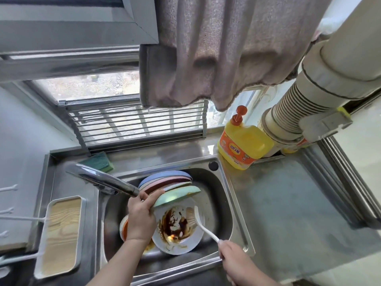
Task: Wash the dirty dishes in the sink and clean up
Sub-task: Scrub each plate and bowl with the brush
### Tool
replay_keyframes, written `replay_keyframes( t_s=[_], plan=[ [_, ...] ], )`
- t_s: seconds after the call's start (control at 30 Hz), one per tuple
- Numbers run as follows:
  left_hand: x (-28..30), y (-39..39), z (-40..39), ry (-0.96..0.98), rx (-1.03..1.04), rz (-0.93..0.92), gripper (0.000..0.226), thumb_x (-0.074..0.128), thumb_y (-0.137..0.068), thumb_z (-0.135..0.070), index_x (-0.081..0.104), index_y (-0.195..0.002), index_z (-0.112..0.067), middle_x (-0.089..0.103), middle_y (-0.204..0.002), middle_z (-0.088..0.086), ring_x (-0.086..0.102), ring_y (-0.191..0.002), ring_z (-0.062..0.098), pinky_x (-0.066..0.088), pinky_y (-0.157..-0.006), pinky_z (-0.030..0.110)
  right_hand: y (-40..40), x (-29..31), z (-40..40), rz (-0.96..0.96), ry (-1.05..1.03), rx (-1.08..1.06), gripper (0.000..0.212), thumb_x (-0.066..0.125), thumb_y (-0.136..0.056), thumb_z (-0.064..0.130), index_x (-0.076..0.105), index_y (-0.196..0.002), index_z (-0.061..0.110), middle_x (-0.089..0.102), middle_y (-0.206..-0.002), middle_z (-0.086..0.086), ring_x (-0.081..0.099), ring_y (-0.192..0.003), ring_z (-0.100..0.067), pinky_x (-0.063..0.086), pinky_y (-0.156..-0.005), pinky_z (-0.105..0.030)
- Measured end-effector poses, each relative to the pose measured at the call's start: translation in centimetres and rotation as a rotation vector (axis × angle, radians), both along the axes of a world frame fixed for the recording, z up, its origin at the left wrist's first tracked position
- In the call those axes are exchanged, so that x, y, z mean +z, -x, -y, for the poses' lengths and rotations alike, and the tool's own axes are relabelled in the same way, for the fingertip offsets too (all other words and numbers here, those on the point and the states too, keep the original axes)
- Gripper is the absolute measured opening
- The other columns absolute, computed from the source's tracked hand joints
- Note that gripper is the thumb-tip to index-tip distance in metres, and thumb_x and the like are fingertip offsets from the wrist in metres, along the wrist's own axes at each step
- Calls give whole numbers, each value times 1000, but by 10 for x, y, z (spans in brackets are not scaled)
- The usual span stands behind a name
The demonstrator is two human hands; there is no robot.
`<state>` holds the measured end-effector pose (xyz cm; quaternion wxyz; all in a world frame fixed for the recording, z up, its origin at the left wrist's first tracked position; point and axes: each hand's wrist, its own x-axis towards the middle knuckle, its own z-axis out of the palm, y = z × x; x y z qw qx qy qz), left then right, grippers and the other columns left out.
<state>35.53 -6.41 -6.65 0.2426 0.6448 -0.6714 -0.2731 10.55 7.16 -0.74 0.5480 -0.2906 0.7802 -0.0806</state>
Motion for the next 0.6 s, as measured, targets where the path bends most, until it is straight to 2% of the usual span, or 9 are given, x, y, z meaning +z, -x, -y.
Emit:
replay_keyframes(
  t_s=[0.07, 0.1, 0.2, 0.27, 0.3, 0.43, 0.5, 0.53, 0.6],
  plan=[
    [-6, -2, -2, -82, 54, -19, 61, 72, -88, 7, 75, -121, -44, 42, -101, -21, 45, -99, 16, 46, -103, 41, -5, 1, 10, 58, 1, -30, 36, 39, -107, 39, 46, -78, 19, 42, -44, 7, 43, -37, -11, 32, -39, -23],
    [-6, -3, -3, -112, 93, -16, 61, 68, -88, 10, 75, -118, -42, 45, -99, -18, 45, -99, 16, 47, -103, 43, -7, 3, 15, 73, 0, -40, 35, 38, -107, 39, 46, -80, 19, 37, -39, 8, 39, -32, -12, 28, -35, -22],
    [-9, -7, -4, -116, 217, 38, 49, 67, -81, 10, 72, -103, -34, 54, -87, -10, 47, -94, 23, 49, -89, 46, -14, 4, 31, 89, -8, -74, 33, 36, -106, 37, 46, -81, 19, 36, -44, 7, 33, -32, -16, 21, -37, -18],
    [-9, -11, -3, -126, 269, 70, 31, 78, -82, -6, 64, -97, -29, 57, -82, -8, 48, -91, 25, 45, -80, 41, -18, 3, 42, 95, -18, -82, 33, 35, -106, 37, 46, -80, 19, 38, -53, 3, 32, -34, -16, 20, -39, -18],
    [-11, -13, -4, -175, 326, 71, 29, 81, -83, -14, 58, -97, -27, 58, -84, -6, 51, -89, 26, 44, -78, 39, -19, 0, 47, 91, -29, -74, 34, 34, -107, 37, 46, -81, 19, 39, -56, 1, 32, -35, -16, 20, -40, -17],
    [-40, -14, -24, -666, 749, -257, 50, 80, -80, -36, 50, -118, -23, 67, -104, 7, 65, -88, 30, 54, -77, 38, -20, -9, 56, 69, -72, -35, 35, 34, -107, 38, 48, -80, 20, 40, -63, -2, 32, -37, -15, 21, -40, -17],
    [-70, -14, -42, -771, 726, -274, 59, 78, -69, -43, 56, -122, -29, 73, -102, 7, 68, -81, 29, 61, -72, 38, -15, -11, 53, 67, -84, -41, 33, 33, -106, 36, 46, -80, 20, 39, -62, -1, 29, -35, -14, 20, -41, -17],
    [-89, -15, -49, -809, 721, -278, 60, 76, -67, -40, 59, -123, -28, 74, -104, 6, 69, -85, 30, 63, -78, 42, -11, -10, 50, 65, -90, -47, 32, 33, -107, 35, 45, -81, 19, 38, -63, -1, 29, -33, -13, 19, -41, -16],
    [-132, -17, -59, -938, 766, -368, 43, 72, -78, -23, 65, -120, -19, 73, -106, 8, 68, -97, 33, 60, -93, 48, -2, -8, 44, 55, -102, -48, 32, 33, -108, 35, 46, -84, 19, 38, -64, -1, 29, -32, -13, 20, -40, -16]
  ],
)
